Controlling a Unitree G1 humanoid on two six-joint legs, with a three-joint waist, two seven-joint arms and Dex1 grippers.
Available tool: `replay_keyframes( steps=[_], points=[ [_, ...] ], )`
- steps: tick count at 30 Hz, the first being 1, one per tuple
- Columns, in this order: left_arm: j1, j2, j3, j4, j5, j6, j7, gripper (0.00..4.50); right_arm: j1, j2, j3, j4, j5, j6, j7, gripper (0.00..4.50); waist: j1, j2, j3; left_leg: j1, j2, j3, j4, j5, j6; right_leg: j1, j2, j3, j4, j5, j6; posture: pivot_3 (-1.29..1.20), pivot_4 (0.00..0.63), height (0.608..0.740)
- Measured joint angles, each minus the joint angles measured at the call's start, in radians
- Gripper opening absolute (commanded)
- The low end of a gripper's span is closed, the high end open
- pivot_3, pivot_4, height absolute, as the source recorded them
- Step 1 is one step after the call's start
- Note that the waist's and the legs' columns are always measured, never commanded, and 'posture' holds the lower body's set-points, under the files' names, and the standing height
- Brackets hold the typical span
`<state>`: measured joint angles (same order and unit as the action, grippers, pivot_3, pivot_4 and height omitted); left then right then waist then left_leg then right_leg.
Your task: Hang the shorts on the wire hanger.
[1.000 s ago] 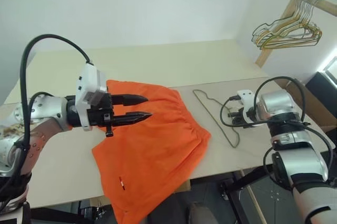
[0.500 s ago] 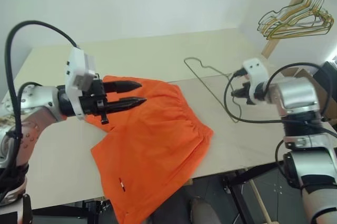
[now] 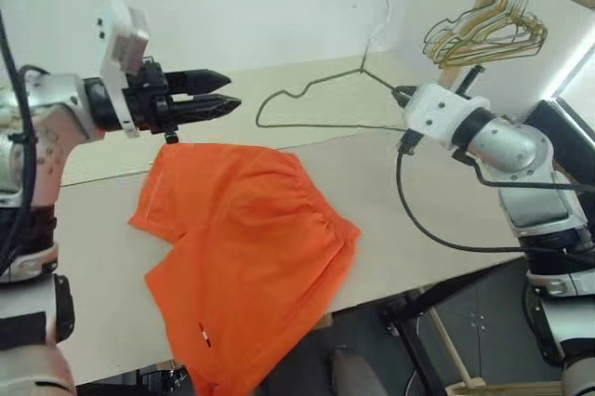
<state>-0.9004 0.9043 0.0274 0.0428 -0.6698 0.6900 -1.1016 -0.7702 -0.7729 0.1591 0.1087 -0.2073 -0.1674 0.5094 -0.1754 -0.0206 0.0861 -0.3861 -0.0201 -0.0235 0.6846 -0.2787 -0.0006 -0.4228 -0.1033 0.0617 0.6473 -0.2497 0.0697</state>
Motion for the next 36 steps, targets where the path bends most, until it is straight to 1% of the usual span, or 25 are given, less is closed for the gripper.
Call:
replay_keyframes(
  steps=[4,7,12,15,20,27,31,34,35,36],
  points=[
    [-0.068,-0.039,-0.104,0.082,0.082,0.034,-0.029,2.12,-0.053,0.033,0.026,0.051,-0.057,-0.180,-0.027,0.01,-0.036,0.000,-0.007,0.001,0.000,-0.001,0.000,0.000,0.000,0.001,0.000,0.000,0.001,0.000,0.000,-0.16,0.003,0.740],
    [-0.089,-0.055,-0.136,0.111,0.118,0.043,-0.053,2.12,-0.066,0.044,0.028,0.088,-0.089,-0.236,-0.032,0.01,-0.057,0.000,-0.009,0.001,0.000,-0.001,0.001,0.000,0.000,0.001,0.000,0.001,0.001,0.000,0.000,-0.17,0.002,0.740],
    [-0.103,-0.089,-0.192,0.129,0.184,0.049,-0.063,2.12,-0.087,0.062,0.028,0.129,-0.124,-0.289,-0.035,0.01,-0.077,0.000,-0.010,0.002,0.001,-0.001,0.001,0.000,0.000,0.001,0.000,0.001,0.002,0.000,0.000,-0.17,0.002,0.740],
    [-0.103,-0.089,-0.210,0.129,0.210,0.056,-0.084,2.69,-0.095,0.065,0.028,0.145,-0.134,-0.308,-0.035,0.00,-0.089,0.000,-0.011,0.002,0.001,-0.001,0.002,0.000,0.000,0.001,0.000,0.001,0.002,0.000,0.000,-0.17,0.001,0.740],
    [-0.103,-0.091,-0.251,0.112,0.273,0.056,-0.096,4.29,-0.111,0.073,0.028,0.162,-0.156,-0.325,-0.035,0.00,-0.093,0.001,-0.011,0.002,0.001,-0.001,0.002,0.000,0.000,0.001,0.000,0.002,0.004,0.000,0.000,-0.16,0.000,0.740],
    [-0.106,-0.112,-0.279,0.093,0.303,0.107,-0.102,4.29,-0.119,0.082,0.029,0.161,-0.186,-0.331,-0.035,0.00,-0.088,0.001,-0.013,0.001,0.000,-0.001,0.009,-0.001,0.002,0.001,0.000,0.002,0.007,0.000,0.001,-0.16,0.000,0.740],
    [-0.111,-0.114,-0.316,0.087,0.354,0.126,-0.090,4.29,-0.131,0.094,0.030,0.160,-0.204,-0.333,-0.035,0.00,-0.089,0.001,-0.013,0.001,0.000,-0.001,0.010,-0.001,0.003,0.002,0.000,0.004,0.008,0.000,0.002,-0.15,0.000,0.740],
    [-0.111,-0.119,-0.337,0.087,0.389,0.140,-0.075,3.72,-0.137,0.099,0.030,0.154,-0.208,-0.332,-0.035,0.00,-0.089,0.001,-0.013,0.001,0.000,-0.001,0.010,-0.001,0.003,0.001,0.000,0.004,0.009,0.000,0.002,-0.16,0.000,0.740],
    [-0.111,-0.125,-0.338,0.088,0.401,0.144,-0.061,3.47,-0.138,0.099,0.030,0.154,-0.213,-0.332,-0.035,0.00,-0.088,0.001,-0.013,0.001,0.000,-0.001,0.010,-0.001,0.003,0.001,-0.001,0.004,0.008,0.000,0.002,-0.16,0.000,0.740],
    [-0.111,-0.127,-0.339,0.089,0.405,0.145,-0.054,3.10,-0.138,0.100,0.030,0.153,-0.214,-0.332,-0.036,0.00,-0.088,0.001,-0.013,0.001,0.000,-0.001,0.010,-0.001,0.003,0.001,-0.001,0.004,0.008,0.000,0.002,-0.16,0.000,0.740]
  ],
)
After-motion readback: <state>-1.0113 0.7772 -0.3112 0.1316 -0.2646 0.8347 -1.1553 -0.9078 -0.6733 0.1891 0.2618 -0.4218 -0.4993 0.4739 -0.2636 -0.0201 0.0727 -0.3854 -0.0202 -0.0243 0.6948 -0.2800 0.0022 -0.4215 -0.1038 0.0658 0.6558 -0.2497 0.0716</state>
